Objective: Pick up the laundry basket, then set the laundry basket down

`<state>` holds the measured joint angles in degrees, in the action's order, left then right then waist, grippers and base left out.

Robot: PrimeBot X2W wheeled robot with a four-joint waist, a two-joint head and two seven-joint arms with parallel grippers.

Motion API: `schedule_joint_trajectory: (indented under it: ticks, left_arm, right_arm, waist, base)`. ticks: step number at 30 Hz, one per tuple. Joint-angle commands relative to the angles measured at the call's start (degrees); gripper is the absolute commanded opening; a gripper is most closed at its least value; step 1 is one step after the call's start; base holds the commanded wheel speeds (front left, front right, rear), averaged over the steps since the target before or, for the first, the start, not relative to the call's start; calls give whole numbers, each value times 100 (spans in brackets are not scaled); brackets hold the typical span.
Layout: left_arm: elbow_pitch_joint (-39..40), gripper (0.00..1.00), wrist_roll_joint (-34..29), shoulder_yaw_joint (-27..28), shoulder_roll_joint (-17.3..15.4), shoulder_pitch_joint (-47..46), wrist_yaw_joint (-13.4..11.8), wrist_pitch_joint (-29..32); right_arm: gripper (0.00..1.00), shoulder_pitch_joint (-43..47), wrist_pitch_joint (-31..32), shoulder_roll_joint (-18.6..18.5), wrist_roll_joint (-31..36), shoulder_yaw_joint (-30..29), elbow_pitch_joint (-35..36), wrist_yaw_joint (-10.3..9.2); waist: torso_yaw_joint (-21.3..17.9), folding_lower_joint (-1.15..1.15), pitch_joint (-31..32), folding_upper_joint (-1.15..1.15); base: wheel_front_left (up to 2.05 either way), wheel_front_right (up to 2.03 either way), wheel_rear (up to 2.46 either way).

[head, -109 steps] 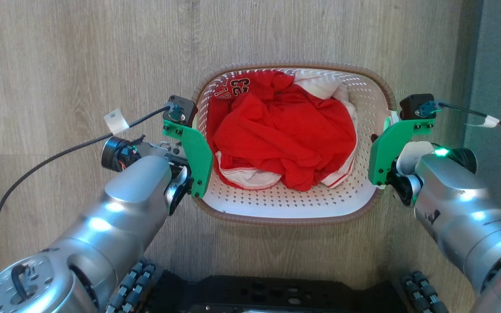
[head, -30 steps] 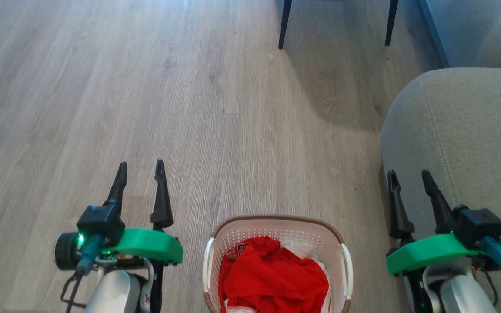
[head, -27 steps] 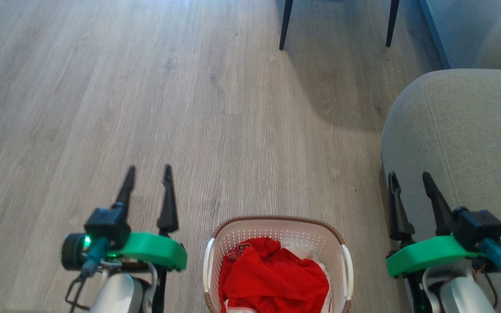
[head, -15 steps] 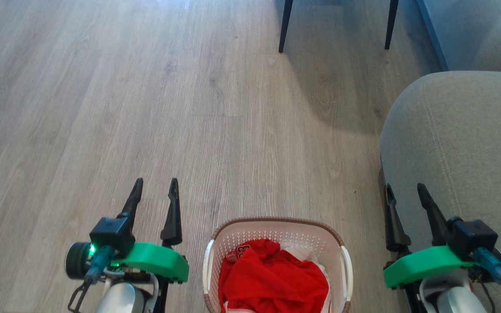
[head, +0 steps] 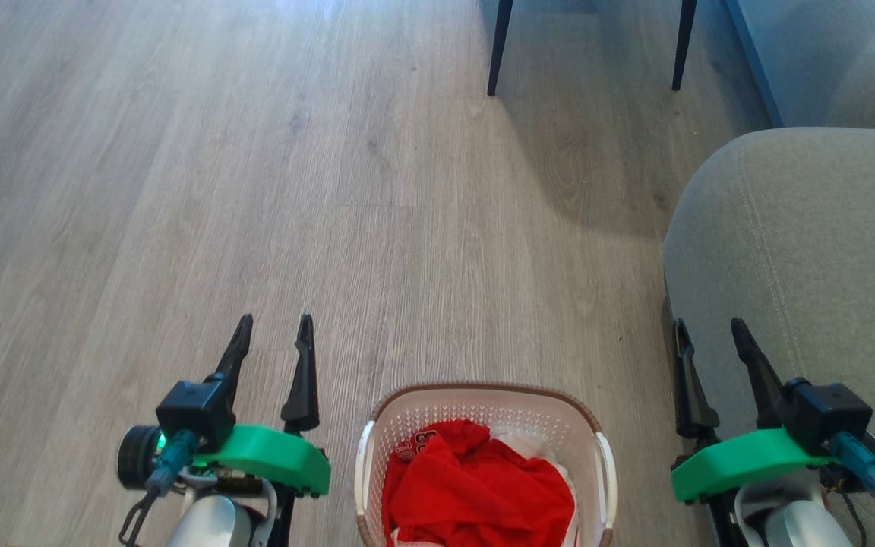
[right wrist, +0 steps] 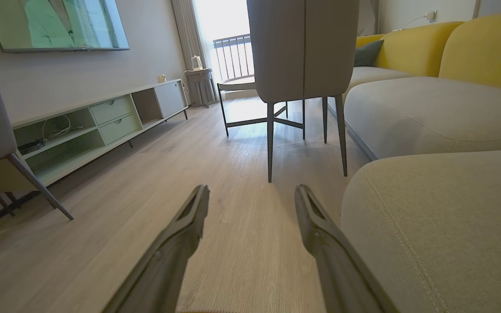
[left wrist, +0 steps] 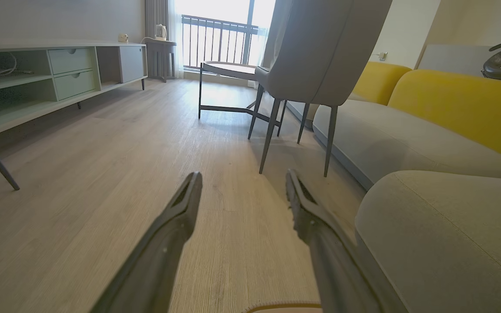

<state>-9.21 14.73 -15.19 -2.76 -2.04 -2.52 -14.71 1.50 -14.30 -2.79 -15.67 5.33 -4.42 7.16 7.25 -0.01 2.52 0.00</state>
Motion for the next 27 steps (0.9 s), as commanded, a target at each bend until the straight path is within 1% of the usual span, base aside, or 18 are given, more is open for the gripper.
schedule_joint_trajectory:
  ticks: [1, 20, 21, 25, 27]
  left_arm:
    - [170, 100, 57, 157, -12, -164, 5, -29]
    - [151, 100, 128, 121, -12, -152, 71, -29]
    - [-8, 0, 129, -59, 0, 1, 83, 0]
    - [-330, 0, 150, -86, 0, 179, 84, 3]
    - [-357, 0, 190, -81, -1, 212, 87, 9]
  right_arm:
    - [100, -124, -70, -10, 41, 93, 203, 33]
    - [100, -122, -70, -9, 67, 120, 150, 33]
    - [0, 3, 0, 0, 7, 0, -26, 0]
    - [0, 102, 16, 5, 1, 36, -363, 0]
    - [0, 123, 21, 6, -39, 37, -393, 0]
  waist:
    - [5, 1, 5, 0]
    - [0, 1, 51, 0]
    - [-1, 1, 52, 0]
    - [-3, 1, 53, 0]
    - [-7, 1, 51, 0]
  base:
    - [0, 0, 0]
    - [0, 0, 0]
    - [0, 0, 0]
    - [0, 0, 0]
    - [0, 0, 0]
